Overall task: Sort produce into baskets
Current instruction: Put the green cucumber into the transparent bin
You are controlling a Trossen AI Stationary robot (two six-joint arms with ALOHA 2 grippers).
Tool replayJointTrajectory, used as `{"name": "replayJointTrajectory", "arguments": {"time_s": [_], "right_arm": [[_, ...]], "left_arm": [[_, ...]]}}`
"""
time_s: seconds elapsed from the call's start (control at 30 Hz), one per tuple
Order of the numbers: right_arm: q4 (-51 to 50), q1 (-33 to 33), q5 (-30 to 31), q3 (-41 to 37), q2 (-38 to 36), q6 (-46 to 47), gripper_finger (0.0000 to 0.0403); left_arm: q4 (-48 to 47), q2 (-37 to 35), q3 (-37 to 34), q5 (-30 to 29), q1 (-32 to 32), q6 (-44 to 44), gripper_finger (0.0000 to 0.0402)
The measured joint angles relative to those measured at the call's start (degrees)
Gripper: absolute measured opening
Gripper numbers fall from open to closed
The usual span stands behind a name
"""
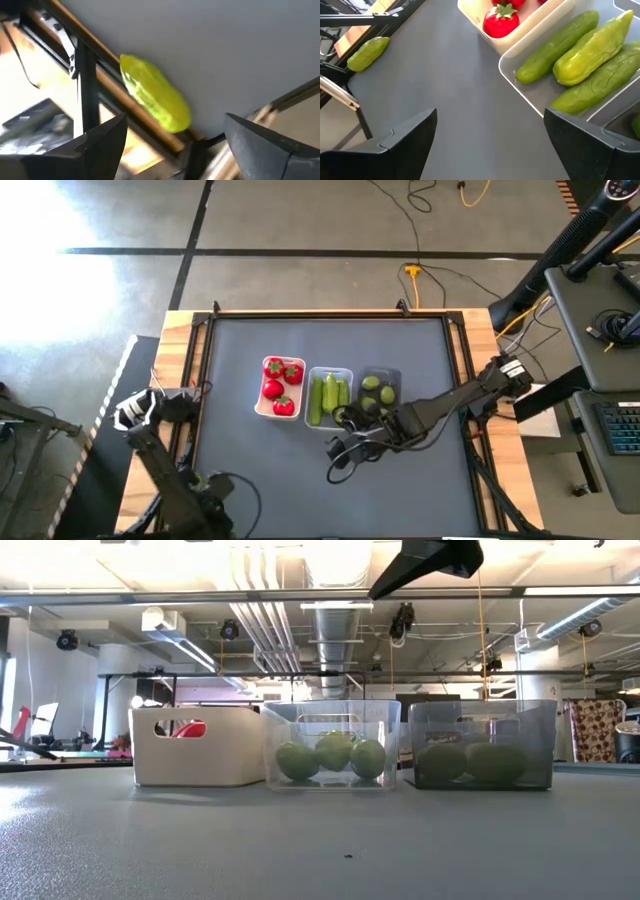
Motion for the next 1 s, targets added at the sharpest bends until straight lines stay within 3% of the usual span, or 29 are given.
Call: {"name": "replayJointTrajectory", "arguments": {"time_s": [0.17, 0.4, 0.6, 0.83, 1.0], "right_arm": [[0.92, 2.05, -0.43, 0.00, -0.59, 0.40, 0.0359], [0.79, 7.15, -0.03, 0.00, -0.76, 2.97, 0.0359], [0.12, 8.06, -0.02, 0.00, -0.79, 2.80, 0.0359], [-2.21, 7.91, -0.35, 0.00, -0.78, 0.94, 0.0359], [-4.92, 7.89, -2.01, 0.00, -0.79, 0.05, 0.0359]], "left_arm": [[5.83, -0.04, -8.77, 9.23, 2.87, 15.60, 0.0308], [15.58, -0.48, -20.44, 20.40, 2.96, 22.59, 0.0308], [16.40, -1.64, -25.48, 24.71, 3.52, 23.14, 0.0308], [27.68, -3.02, -33.82, 30.90, 4.39, 22.94, 0.0308], [31.91, -3.02, -35.15, 31.26, 5.71, 22.08, 0.0308]]}}
